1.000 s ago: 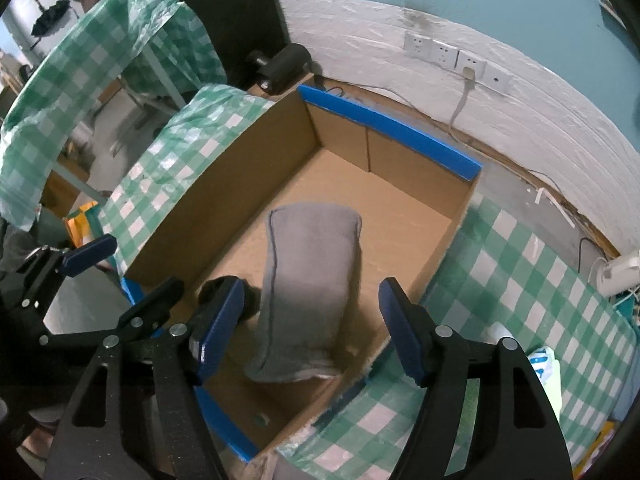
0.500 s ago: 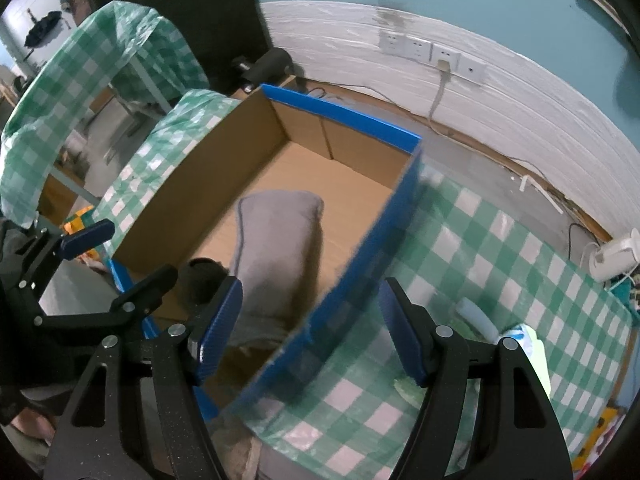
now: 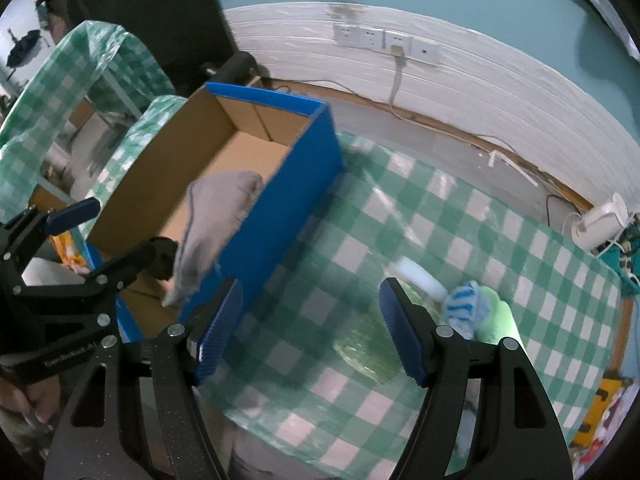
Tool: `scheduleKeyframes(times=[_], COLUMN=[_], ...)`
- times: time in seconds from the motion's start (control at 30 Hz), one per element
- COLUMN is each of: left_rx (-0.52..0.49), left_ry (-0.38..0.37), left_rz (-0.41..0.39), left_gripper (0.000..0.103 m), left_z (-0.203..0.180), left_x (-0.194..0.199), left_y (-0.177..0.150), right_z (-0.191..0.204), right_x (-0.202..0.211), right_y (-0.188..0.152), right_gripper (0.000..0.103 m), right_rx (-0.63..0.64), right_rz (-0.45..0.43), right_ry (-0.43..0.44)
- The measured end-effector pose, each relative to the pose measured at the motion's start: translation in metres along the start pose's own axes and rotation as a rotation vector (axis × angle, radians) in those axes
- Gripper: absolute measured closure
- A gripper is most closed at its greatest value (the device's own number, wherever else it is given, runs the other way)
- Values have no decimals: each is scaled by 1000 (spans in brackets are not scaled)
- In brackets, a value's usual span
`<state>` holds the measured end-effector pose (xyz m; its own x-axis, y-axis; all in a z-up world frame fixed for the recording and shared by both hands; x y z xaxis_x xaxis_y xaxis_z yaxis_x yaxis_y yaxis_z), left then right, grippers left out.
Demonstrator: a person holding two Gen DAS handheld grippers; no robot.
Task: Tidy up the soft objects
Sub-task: 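Move both open tools back over the remaining items on the table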
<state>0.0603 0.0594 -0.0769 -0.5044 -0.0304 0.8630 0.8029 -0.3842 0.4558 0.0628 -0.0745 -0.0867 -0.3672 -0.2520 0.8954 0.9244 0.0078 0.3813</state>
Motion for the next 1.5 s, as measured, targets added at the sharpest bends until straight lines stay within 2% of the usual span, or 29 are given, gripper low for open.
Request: scheduleKeyframes(times=[0.3,0.83,1.17,1.4,1.5], left_rx=[-18,-178,-262,-269,-282], left_ry=[-90,-121,-137,-179,-175], left_rz=[31,86,148,209,227], left_gripper=[23,23,23,20,17], left_z=[-37,-122,-166,-183,-191], left_x=[-6,-23,-48,-71,-81], left_y=[13,21,19,19,17], right_z=[-60,-139,-175,-187,-189], right_x=[10,20,-3,-24,-34], right_y=[-19,-60,-79,-87,-92], right_gripper=[31,31,31,31,31], right_rx=[-77,-196,-232,-191,-162], right_rz=[2,27,79,118,143], right_ry=[-45,-99,-130,-141,-153])
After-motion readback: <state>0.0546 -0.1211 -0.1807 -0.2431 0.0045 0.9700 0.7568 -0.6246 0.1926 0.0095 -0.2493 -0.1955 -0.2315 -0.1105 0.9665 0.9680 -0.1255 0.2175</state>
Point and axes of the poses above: each gripper's, at about its wrist camera, not at the fingertips, and x roughly against the way its jaws point, z to its left, y to its top, the point moved 3 cm from there along -x, roughly the way its jaws point, and after that the axes turned 9 degrees about -x, right-handed, at the moved point
